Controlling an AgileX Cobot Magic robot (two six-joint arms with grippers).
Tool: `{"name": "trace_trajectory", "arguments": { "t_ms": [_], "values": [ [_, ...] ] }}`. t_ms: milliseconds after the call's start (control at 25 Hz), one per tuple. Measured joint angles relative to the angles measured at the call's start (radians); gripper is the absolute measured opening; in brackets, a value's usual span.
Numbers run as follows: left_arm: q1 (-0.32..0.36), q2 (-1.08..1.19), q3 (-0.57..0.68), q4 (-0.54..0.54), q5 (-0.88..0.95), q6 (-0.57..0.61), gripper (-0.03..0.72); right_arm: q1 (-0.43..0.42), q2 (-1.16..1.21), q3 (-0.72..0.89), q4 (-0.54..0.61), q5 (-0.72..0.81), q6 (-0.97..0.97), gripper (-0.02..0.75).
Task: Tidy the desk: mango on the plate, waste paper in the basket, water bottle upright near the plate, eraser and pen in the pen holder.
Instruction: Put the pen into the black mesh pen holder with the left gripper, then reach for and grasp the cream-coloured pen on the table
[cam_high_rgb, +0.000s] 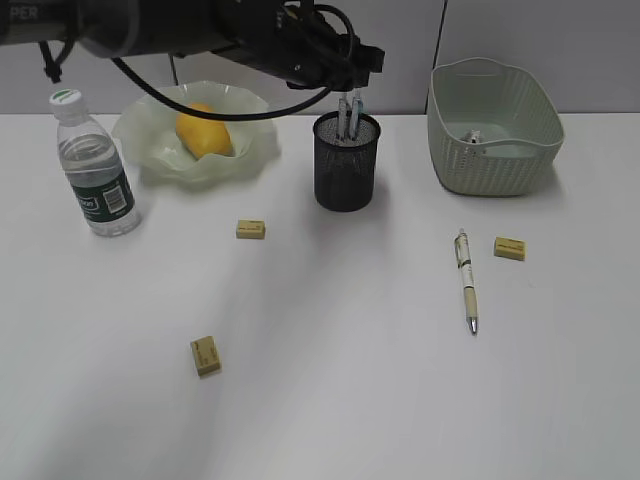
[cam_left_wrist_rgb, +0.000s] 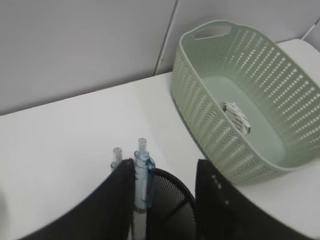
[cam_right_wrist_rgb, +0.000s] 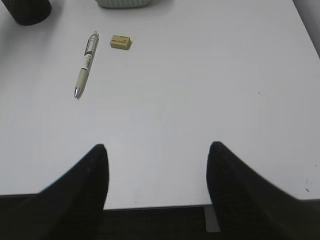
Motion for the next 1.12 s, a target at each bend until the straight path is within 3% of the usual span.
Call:
{"name": "trace_trajectory", "arguments": {
  "t_ms": [80, 280, 400, 760, 1000, 1120],
  "values": [
    [0.000, -0.028, 0.000, 0.004, 0.078, 0.000, 0.346, 0.000, 0.000, 0.000, 0.000, 0.000, 0.000, 0.494],
    [0.009, -0.085, 0.000, 0.010, 0.295, 0.000, 0.512, 0.000, 0.000, 0.000, 0.000, 0.000, 0.000, 0.494],
    [0.015, -0.123, 0.000, 0.023, 0.427, 0.000, 0.557, 0.000, 0.000, 0.000, 0.000, 0.000, 0.000, 0.494],
    [0.018, -0.174, -0.001, 0.105, 0.885, 0.000, 0.567, 0.000, 0.000, 0.000, 0.000, 0.000, 0.000, 0.494],
    [0.018, -0.185, 0.002, 0.266, 0.932, -0.067, 0.501, 0.000, 0.000, 0.000, 0.000, 0.000, 0.000, 0.494],
    [0.020, -0.226, 0.031, 0.288, 0.931, -0.076, 0.486, 0.000, 0.000, 0.000, 0.000, 0.000, 0.000, 0.494]
  ]
}}
